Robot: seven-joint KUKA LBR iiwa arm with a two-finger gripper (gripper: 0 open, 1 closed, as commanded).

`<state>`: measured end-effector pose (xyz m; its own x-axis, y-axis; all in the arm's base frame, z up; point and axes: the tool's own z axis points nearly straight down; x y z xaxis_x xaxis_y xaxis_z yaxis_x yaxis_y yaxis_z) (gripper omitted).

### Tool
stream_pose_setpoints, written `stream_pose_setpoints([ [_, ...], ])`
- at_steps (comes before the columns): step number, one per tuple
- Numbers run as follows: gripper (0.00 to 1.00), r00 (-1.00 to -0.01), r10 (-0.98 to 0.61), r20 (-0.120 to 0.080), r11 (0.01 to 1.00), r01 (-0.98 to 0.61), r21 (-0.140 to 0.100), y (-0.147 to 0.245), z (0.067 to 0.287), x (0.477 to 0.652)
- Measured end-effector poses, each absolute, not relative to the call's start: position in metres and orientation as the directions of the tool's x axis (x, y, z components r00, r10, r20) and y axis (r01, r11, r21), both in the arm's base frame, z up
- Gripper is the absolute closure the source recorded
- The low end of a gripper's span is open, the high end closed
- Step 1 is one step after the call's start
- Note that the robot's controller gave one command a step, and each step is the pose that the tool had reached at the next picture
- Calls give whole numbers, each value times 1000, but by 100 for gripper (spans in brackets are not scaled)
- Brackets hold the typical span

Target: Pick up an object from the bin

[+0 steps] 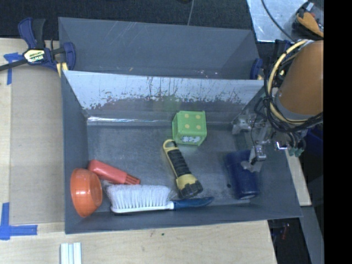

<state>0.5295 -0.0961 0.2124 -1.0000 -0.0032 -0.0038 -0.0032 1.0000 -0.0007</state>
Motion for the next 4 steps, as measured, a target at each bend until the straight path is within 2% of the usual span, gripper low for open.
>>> stream_pose_setpoints([
  [1,0,-1000,-3,-4,1000,-3,-1,-96,212,529],
  [2,0,-1000,-14,-4,1000,-14,0,-74,178,519],
  [3,0,-999,-53,-10,999,-53,-3,-78,155,525],
  [4,0,-1000,-16,-7,1000,-16,-1,-72,146,526],
])
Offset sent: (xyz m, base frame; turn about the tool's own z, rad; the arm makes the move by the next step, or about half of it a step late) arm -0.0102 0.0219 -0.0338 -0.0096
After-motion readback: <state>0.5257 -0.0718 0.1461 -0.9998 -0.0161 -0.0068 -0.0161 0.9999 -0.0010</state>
